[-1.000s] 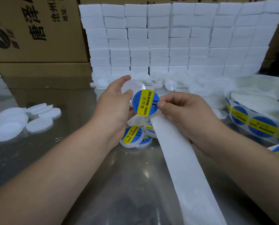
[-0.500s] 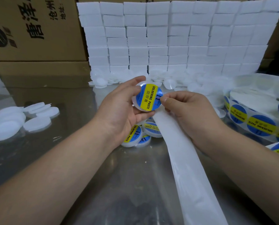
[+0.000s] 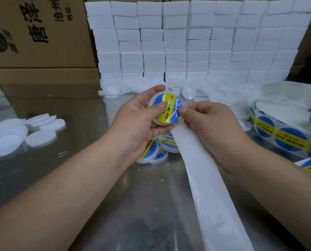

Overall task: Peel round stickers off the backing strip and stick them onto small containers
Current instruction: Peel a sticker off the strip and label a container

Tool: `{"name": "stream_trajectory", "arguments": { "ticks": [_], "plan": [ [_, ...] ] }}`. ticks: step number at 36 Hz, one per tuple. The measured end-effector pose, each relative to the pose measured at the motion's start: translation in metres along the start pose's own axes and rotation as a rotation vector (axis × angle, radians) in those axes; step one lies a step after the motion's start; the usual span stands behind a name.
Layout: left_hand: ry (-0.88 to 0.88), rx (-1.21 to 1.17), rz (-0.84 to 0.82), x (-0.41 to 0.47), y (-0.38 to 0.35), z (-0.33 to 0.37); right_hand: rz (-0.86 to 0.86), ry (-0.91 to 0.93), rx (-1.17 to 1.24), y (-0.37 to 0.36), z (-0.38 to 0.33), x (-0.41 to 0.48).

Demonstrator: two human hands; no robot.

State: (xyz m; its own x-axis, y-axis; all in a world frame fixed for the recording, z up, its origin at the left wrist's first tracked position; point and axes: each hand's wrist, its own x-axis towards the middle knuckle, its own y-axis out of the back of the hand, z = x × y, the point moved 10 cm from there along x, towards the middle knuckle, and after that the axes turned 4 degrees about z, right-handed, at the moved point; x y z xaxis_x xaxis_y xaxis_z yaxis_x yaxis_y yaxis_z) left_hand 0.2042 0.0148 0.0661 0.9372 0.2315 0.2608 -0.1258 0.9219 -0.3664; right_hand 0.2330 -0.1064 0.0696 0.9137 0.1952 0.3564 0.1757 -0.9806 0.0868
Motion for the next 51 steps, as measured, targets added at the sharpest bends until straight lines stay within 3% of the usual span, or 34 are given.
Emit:
{"name": "stream_trajectory", "arguments": {
  "ticks": [19,28,33,40,47,51],
  "plan": [
    [-0.018,0.077,0.028,-0.003,0.0,0.001,0.016,0.019,-0.027,0.002,0.003,0.002],
    [-0.238,0.26,0.025,-0.013,-0.008,0.019,0.066,0.079,-0.146,0.007,0.001,0.004],
    [-0.323,0.227,0.087,-0.016,-0.004,0.033,0.113,0.086,-0.248,0.015,0.001,0.008],
    [-0.323,0.355,0.208,-0.014,0.01,0.031,0.095,0.026,-0.125,0.01,0.007,0.007],
    [-0.281,0.537,0.102,-0.017,-0.006,0.018,-0.042,0.256,-0.358,-0.01,-0.013,-0.003],
    [-0.29,0.626,0.128,-0.014,-0.003,0.014,-0.049,0.323,-0.455,-0.015,-0.017,-0.006]
  ]
}}
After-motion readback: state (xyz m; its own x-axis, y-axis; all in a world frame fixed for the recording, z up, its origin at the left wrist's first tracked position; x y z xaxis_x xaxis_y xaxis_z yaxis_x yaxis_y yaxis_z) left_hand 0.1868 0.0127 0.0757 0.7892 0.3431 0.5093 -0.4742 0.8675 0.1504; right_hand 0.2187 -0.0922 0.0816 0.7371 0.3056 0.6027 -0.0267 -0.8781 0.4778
